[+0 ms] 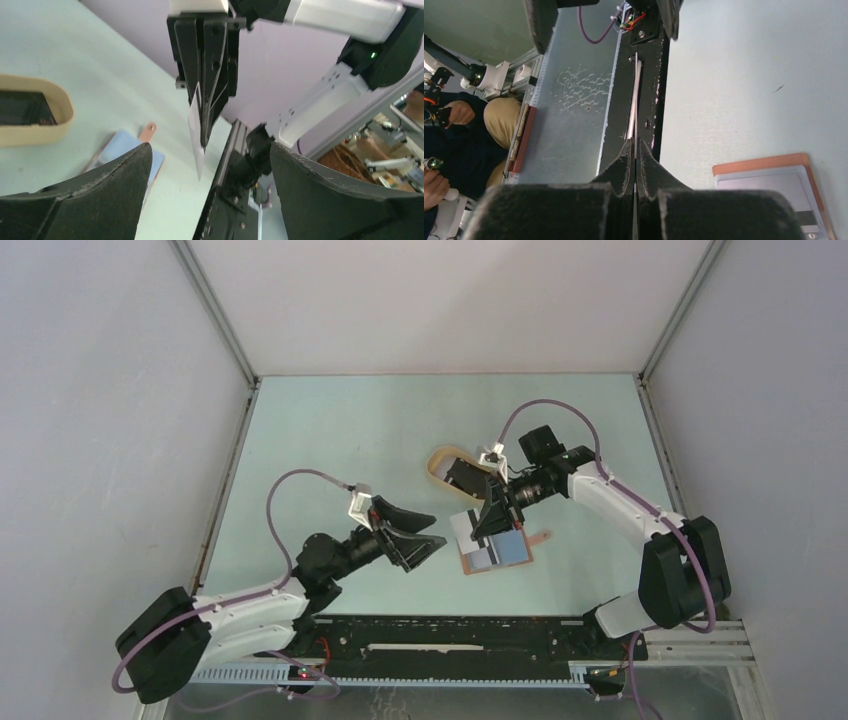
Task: Put the credit cards into the card holder
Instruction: Insert the credit card into the card holder.
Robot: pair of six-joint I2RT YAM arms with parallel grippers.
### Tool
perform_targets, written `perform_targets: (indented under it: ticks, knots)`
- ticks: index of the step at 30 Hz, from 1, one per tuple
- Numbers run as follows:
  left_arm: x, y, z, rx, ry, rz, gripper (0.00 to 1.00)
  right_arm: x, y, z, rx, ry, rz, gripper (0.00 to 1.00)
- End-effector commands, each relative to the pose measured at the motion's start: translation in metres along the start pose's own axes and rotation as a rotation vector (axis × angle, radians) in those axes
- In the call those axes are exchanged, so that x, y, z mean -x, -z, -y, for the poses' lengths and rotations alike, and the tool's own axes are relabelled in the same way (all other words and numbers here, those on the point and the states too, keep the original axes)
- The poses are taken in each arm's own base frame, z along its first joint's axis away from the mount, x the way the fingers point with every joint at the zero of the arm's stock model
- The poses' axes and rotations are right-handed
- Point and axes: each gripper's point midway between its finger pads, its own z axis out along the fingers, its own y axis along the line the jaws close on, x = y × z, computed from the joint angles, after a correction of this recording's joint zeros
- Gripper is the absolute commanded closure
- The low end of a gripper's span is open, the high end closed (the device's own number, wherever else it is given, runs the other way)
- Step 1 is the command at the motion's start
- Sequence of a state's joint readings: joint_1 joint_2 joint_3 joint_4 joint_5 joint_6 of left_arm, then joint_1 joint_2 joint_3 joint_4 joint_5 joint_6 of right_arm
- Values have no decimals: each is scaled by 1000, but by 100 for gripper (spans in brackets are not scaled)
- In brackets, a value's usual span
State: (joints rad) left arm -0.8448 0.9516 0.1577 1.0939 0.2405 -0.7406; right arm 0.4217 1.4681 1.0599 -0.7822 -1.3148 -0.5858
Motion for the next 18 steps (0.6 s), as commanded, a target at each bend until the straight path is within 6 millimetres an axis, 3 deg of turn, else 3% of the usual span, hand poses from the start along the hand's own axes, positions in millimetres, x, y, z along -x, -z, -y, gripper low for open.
perform_targets:
  ticks: [1,18]
  knots:
    - [-19,0,-1,-9,-36,-141,14,1,-2,-9,2,88,-38,100]
    - [-23,-33,6,-96,20,-275,53,-8,-11,-7,20,82,-93,100]
